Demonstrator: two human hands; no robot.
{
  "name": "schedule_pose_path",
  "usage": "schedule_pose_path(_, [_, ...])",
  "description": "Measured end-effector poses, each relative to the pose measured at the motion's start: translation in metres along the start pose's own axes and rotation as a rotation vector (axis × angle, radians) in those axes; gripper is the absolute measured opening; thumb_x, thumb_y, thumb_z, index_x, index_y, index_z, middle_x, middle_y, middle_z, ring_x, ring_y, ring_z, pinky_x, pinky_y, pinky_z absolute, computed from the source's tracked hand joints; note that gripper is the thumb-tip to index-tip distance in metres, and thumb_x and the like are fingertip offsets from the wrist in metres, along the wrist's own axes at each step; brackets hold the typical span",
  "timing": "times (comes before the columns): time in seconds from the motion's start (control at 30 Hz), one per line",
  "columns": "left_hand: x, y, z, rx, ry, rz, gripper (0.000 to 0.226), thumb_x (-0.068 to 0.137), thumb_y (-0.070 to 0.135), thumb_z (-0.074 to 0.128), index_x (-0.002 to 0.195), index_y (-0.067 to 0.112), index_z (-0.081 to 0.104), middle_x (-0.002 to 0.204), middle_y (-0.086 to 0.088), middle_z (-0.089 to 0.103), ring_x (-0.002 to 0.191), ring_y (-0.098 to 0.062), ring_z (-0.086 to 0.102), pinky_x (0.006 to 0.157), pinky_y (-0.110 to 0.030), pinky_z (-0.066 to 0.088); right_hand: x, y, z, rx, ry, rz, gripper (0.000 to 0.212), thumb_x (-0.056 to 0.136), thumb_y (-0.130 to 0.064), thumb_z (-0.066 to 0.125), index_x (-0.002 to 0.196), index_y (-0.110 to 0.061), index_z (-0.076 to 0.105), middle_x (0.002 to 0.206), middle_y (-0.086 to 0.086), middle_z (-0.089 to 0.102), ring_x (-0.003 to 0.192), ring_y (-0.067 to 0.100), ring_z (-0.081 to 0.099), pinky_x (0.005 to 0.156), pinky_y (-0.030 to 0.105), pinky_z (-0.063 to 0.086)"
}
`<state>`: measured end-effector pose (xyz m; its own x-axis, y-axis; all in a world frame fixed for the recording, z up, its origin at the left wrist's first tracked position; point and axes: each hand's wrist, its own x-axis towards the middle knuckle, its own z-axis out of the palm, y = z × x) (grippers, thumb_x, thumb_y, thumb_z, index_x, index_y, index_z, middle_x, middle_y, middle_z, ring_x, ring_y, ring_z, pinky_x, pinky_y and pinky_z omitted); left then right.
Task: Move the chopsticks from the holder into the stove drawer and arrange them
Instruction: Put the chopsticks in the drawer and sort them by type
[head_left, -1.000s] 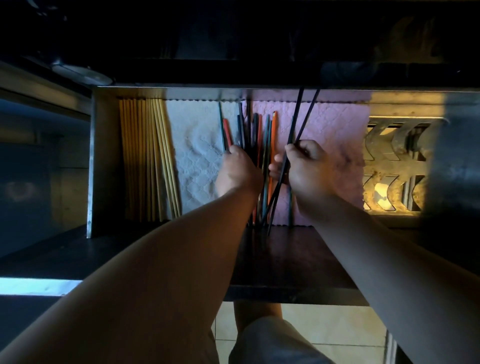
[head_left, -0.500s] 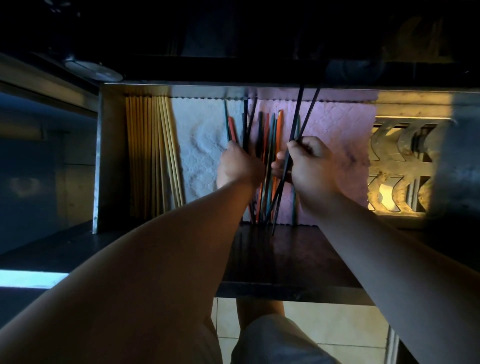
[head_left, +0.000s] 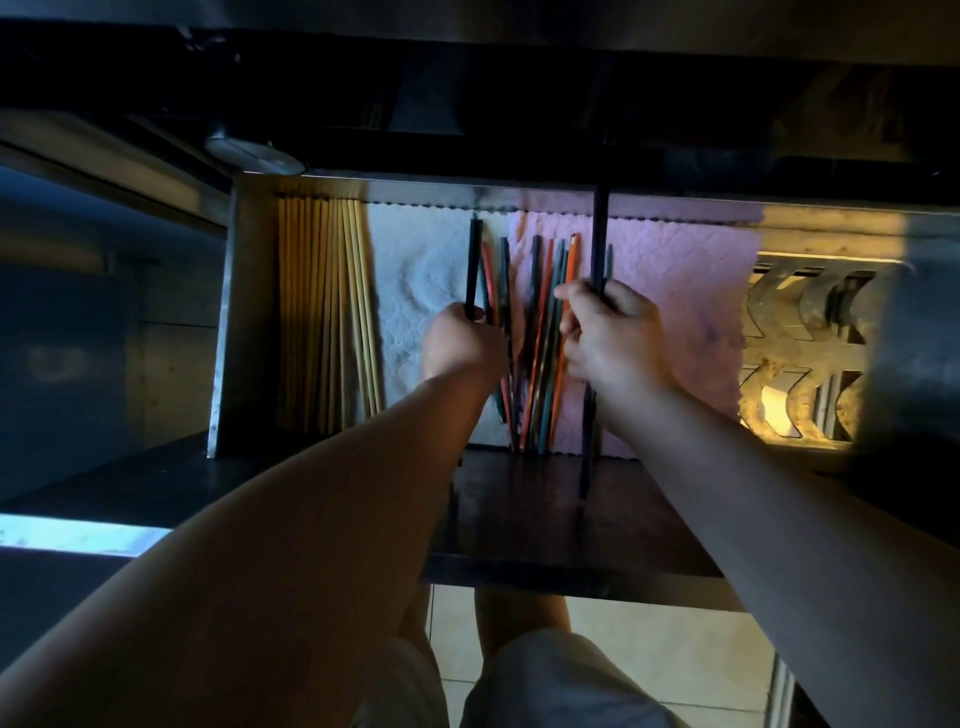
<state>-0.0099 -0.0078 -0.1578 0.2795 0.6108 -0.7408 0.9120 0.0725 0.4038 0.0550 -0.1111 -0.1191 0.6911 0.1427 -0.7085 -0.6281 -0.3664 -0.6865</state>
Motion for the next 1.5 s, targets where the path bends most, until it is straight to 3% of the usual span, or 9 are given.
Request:
schedule_pose_path(0.27, [0.006,-0.011,-0.033,-0.230,-0.134,-0.112,0.021,0.103,0.024,0.041,0.112,0.019,0.058,0.086,-0.005,0.068,0.054,-0.016,0.050,0.050,-0.023,0.041,-0.015,-0.008,0.027,-0.046,-0.208,0.147,0.015,0.096,-0.024,0.053,0.097,-0.012,0.062,0.057,0.002,0.049,0.028,0.007,0.032,0.036,0.012,0.024])
schedule_pose_path(0.57, [0.027,-0.043,-0.081,-0.436,-0.206,-0.229,0.022,0.101,0.016,0.050,0.122,0.015,0.056,0.097,-0.009,0.068,0.082,-0.022,0.067,0.068,-0.034,0.057,-0.010,0.003,0.100,-0.176,-0.286,0.330,0.027,0.091,0.002,0.045,0.111,-0.007,0.060,0.070,0.009,0.065,0.053,0.019,0.062,0.049,0.025,0.050])
schedule_pose_path(0.7, [0.039,-0.052,-0.089,-0.414,-0.189,-0.192,0.028,0.093,0.009,0.063,0.118,0.018,0.058,0.109,-0.010,0.067,0.097,-0.026,0.069,0.077,-0.038,0.061,0.005,0.023,0.122,-0.320,-0.199,0.305,0.020,0.082,-0.003,0.056,0.084,-0.018,0.069,0.084,0.015,0.071,0.068,0.027,0.069,0.063,0.038,0.060])
schedule_pose_path(0.77, [0.043,-0.055,-0.090,-0.391,-0.187,-0.173,0.025,0.089,0.008,0.067,0.109,0.022,0.059,0.105,-0.009,0.068,0.093,-0.026,0.069,0.076,-0.041,0.062,0.014,0.034,0.131,-0.371,-0.121,0.257,0.023,0.070,-0.012,0.061,0.089,-0.016,0.073,0.091,0.013,0.073,0.080,0.030,0.071,0.074,0.047,0.061])
schedule_pose_path(0.97, [0.051,-0.063,-0.100,-0.209,-0.164,-0.084,0.041,0.088,0.005,0.063,0.124,0.020,0.054,0.097,0.002,0.061,0.096,-0.023,0.066,0.075,-0.034,0.059,0.009,0.038,0.146,-0.469,0.065,0.139,0.032,0.084,-0.010,0.065,0.116,-0.015,0.068,0.114,0.003,0.067,0.106,0.018,0.062,0.088,0.021,0.046])
schedule_pose_path(1.1, [0.046,-0.061,-0.107,-0.122,-0.189,-0.034,0.042,0.089,0.007,0.061,0.127,0.018,0.047,0.107,-0.004,0.062,0.095,-0.024,0.065,0.066,-0.029,0.054,0.009,0.040,0.157,-0.534,0.099,0.081,0.023,0.082,-0.013,0.065,0.102,-0.021,0.072,0.107,0.001,0.072,0.098,0.018,0.066,0.090,0.029,0.054])
schedule_pose_path(1.2, [0.043,-0.060,-0.107,-0.059,-0.173,-0.027,0.047,0.086,0.008,0.062,0.129,0.016,0.044,0.122,-0.009,0.058,0.108,-0.028,0.061,0.083,-0.036,0.056,0.009,0.041,0.160,-0.557,0.121,0.067,0.020,0.084,-0.016,0.061,0.100,-0.020,0.073,0.106,0.001,0.072,0.097,0.019,0.066,0.089,0.030,0.054])
schedule_pose_path(1.37, [0.038,-0.062,-0.116,0.335,-0.136,0.225,0.061,0.088,0.013,0.060,0.144,0.020,0.035,0.152,-0.010,0.029,0.138,-0.033,0.030,0.111,-0.045,0.036,0.001,0.044,0.159,-0.646,0.078,0.025,0.033,0.084,-0.019,0.056,0.115,-0.021,0.068,0.112,0.003,0.071,0.103,0.022,0.065,0.091,0.028,0.052])
schedule_pose_path(1.5, [0.041,-0.072,-0.125,0.846,-0.301,0.588,0.086,0.092,0.014,0.056,0.157,0.028,0.001,0.163,0.005,-0.019,0.150,-0.028,-0.013,0.121,-0.051,0.009,-0.003,0.049,0.157,-0.723,0.071,0.015,0.030,0.085,-0.018,0.056,0.112,-0.020,0.067,0.114,0.002,0.070,0.107,0.021,0.064,0.093,0.025,0.048])
